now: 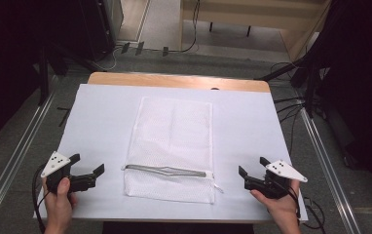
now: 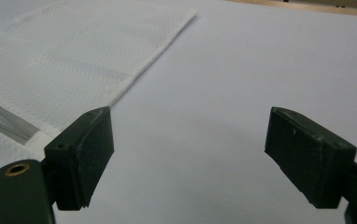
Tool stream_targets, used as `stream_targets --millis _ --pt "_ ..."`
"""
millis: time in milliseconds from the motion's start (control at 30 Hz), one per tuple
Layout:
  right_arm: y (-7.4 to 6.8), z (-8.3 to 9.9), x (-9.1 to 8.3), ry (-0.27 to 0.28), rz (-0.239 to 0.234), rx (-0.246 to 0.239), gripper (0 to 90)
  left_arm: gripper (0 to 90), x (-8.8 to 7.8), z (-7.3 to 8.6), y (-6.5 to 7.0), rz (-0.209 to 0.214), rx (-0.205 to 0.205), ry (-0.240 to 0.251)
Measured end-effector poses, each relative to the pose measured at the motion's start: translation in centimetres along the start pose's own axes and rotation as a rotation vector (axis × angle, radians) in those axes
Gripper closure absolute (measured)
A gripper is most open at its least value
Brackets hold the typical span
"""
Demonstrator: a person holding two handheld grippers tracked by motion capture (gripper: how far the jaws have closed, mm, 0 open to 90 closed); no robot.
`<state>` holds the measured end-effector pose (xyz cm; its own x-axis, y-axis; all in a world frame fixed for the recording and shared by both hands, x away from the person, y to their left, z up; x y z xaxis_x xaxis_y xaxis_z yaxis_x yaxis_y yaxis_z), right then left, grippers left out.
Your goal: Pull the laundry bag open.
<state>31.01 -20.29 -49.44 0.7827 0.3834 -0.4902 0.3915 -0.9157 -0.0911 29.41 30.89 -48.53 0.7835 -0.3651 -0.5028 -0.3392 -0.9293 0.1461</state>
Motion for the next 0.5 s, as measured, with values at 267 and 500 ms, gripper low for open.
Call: stream_targets --millis 267,500 --pt "3.8 1.0 -0.5 -0.032 0.102 0.090 14.5 0.0 -0.4 -0.2 -0.6 -0.025 -0.011 0.017" --pt "4.0 1.1 -0.6 -0.028 0.111 0.091 14.5 0.0 -0.2 -0.1 -0.4 -0.013 0.003 0.005"
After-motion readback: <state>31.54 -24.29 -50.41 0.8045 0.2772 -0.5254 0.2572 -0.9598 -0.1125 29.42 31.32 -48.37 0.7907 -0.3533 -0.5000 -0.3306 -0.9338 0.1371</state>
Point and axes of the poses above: each handheld gripper's, and its own axes: x roughly forward along the jaws, z roughly out of its underside, y roughly to its right, the point moved 8 cm from there along x, roughly forward along the jaws, and after that the axes turned 1 degree about -y, right-handed, at the moved point
